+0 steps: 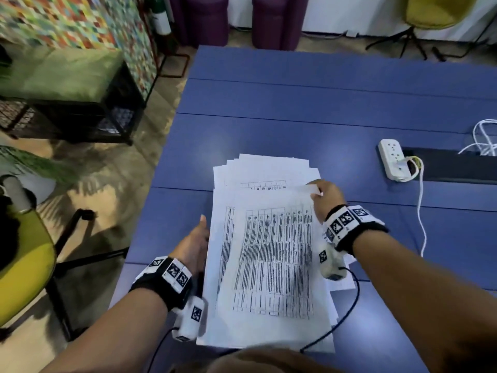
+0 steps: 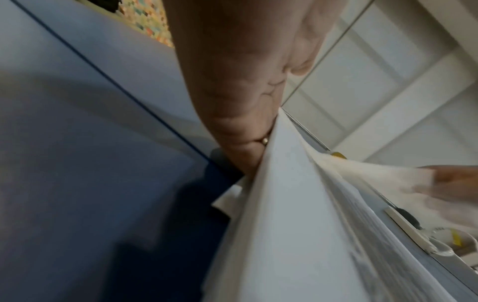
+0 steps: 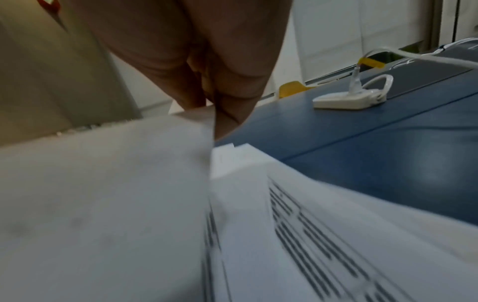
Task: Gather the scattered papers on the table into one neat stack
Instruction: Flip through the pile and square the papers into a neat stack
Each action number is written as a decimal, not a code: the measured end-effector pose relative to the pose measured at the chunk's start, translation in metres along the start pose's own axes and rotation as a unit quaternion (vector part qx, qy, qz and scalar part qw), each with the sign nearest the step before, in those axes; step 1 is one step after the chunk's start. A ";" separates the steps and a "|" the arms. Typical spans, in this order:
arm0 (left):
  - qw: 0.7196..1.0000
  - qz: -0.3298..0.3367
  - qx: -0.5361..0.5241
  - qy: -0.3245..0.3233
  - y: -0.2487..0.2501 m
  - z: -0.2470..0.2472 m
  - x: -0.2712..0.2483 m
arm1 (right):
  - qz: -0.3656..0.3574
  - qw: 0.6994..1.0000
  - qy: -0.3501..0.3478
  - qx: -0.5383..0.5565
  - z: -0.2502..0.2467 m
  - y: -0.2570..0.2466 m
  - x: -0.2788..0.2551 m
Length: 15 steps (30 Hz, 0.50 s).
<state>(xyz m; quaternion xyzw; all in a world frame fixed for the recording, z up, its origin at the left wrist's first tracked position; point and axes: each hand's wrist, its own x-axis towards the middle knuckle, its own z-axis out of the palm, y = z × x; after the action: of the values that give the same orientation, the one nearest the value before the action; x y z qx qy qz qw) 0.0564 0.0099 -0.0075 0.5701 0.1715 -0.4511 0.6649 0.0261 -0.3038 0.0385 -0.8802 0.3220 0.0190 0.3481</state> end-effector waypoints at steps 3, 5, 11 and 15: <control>0.996 0.023 0.085 0.004 0.002 0.006 -0.005 | 0.019 1.000 -0.013 0.009 0.022 0.006 -0.009; 0.978 0.079 0.188 0.040 -0.005 0.009 -0.001 | 0.028 0.999 -0.004 0.031 0.035 0.008 -0.016; 0.958 0.125 0.216 0.144 -0.020 0.019 0.006 | 0.104 0.977 0.082 0.169 0.044 0.028 -0.033; 0.955 0.124 0.185 0.196 -0.013 0.011 0.014 | 0.141 0.982 0.106 0.070 0.036 0.063 -0.045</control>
<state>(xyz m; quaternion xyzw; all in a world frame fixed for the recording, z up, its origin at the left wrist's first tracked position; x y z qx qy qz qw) 0.0500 -0.0052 -0.0227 0.7770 0.1400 -0.2686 0.5519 -0.0392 -0.2914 -0.0148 -0.7965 0.4785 -0.0484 0.3665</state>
